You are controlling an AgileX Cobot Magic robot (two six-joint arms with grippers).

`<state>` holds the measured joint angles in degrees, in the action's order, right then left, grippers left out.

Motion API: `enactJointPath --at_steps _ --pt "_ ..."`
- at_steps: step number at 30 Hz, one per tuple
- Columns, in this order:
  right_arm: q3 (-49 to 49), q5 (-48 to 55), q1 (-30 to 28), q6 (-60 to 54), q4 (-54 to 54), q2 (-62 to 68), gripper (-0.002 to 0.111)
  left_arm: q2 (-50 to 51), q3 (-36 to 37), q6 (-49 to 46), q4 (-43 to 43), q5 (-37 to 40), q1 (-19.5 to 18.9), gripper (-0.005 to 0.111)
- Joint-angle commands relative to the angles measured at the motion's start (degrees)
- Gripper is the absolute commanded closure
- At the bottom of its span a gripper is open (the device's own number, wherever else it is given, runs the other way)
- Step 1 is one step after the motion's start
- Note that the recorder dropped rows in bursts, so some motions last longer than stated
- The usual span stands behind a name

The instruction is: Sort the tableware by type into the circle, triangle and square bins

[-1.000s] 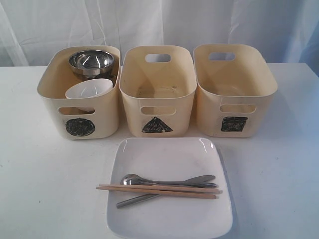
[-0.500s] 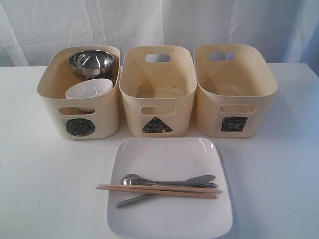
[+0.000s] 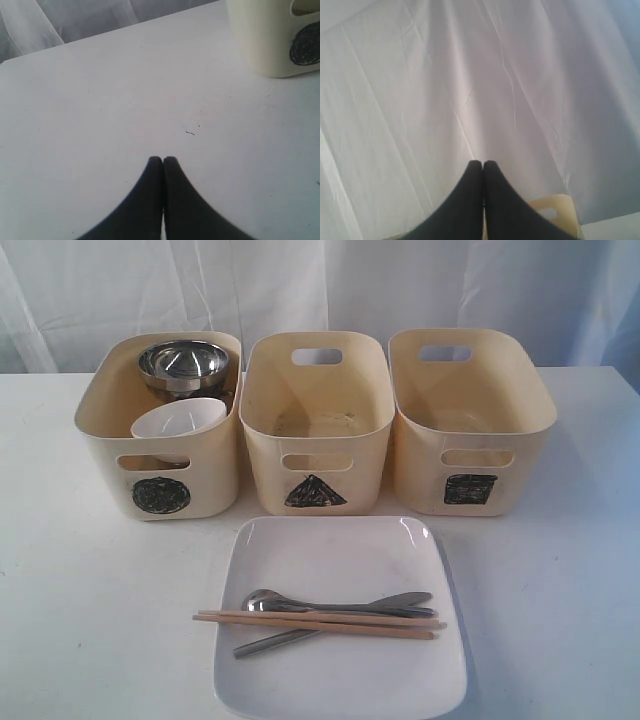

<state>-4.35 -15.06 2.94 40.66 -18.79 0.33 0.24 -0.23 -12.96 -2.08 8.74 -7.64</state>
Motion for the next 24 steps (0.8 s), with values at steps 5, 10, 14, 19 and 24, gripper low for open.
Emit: enactJointPath --at_steps 5,10,14,19,24 --pt "-1.6 -20.2 0.0 39.4 -54.5 -0.3 0.108 -0.2 0.2 -0.1 -3.0 -1.7 0.3 0.107" --pt "-2.8 -23.3 0.0 52.9 -69.0 -0.3 0.108 -0.2 0.2 -0.1 -4.3 -1.8 0.3 0.107" --pt "-3.7 -18.2 0.0 56.5 -67.8 -0.3 0.108 -0.2 0.2 -0.1 -4.3 -1.7 0.3 0.107" --pt "-3.8 -17.9 0.0 57.2 -67.8 -0.3 0.108 -0.2 0.2 -0.1 -3.8 -1.7 0.3 0.107" --pt "-3.9 -18.2 0.0 57.2 -67.8 -0.3 0.108 -0.2 0.2 -0.1 -3.8 -1.7 0.3 0.107"
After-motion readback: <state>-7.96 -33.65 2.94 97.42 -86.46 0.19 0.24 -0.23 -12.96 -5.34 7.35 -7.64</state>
